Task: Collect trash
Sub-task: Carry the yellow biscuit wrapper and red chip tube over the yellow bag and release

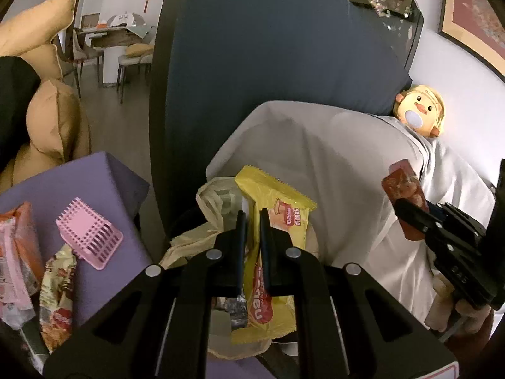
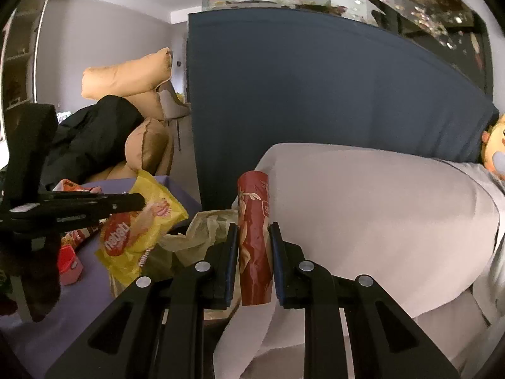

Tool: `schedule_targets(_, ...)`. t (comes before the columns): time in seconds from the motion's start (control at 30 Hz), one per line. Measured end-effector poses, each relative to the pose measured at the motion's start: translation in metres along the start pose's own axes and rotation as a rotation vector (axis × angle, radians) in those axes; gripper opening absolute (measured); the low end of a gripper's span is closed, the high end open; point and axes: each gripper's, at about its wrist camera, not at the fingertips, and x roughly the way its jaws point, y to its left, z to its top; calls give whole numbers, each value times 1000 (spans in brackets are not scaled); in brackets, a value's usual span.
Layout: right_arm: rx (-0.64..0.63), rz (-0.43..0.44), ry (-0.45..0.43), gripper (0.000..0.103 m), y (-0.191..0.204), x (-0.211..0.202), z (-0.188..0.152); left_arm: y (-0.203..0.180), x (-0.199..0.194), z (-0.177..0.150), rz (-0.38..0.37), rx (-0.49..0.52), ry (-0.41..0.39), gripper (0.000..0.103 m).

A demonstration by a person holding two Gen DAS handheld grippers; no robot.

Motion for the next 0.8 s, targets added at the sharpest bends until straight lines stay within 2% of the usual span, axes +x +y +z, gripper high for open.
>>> schedule_targets(0.27,39,5,19,20,-6,5,-5,8,14,7,-8,-43,-35,9)
schedule_targets(0.3,42,7,20,20,-6,5,-5,8,15,8,-5,-47,-42,17)
schedule_targets(0.33,44,8,20,20,-4,6,-6,11,15,9,-6,-58,-43,33)
schedule_targets(0.37,45,9,20,20,-4,6,-6,12,14,9,-8,-66,-43,39)
schedule_targets(0.4,45,10,19,20,-2,6,-6,15,12,8,-5,-78,-44,40)
schedule_targets(0.5,44,25,18,20,3,8,-4,28,-5,4,40,-117,-51,40)
schedule_targets(0.67,52,101,38,20,22,23,-1,48,-50,-23,123,-128,-55,41)
schedule_targets(0.8,54,132,81,20,39,46,2,72,-88,-50,192,-139,-42,48)
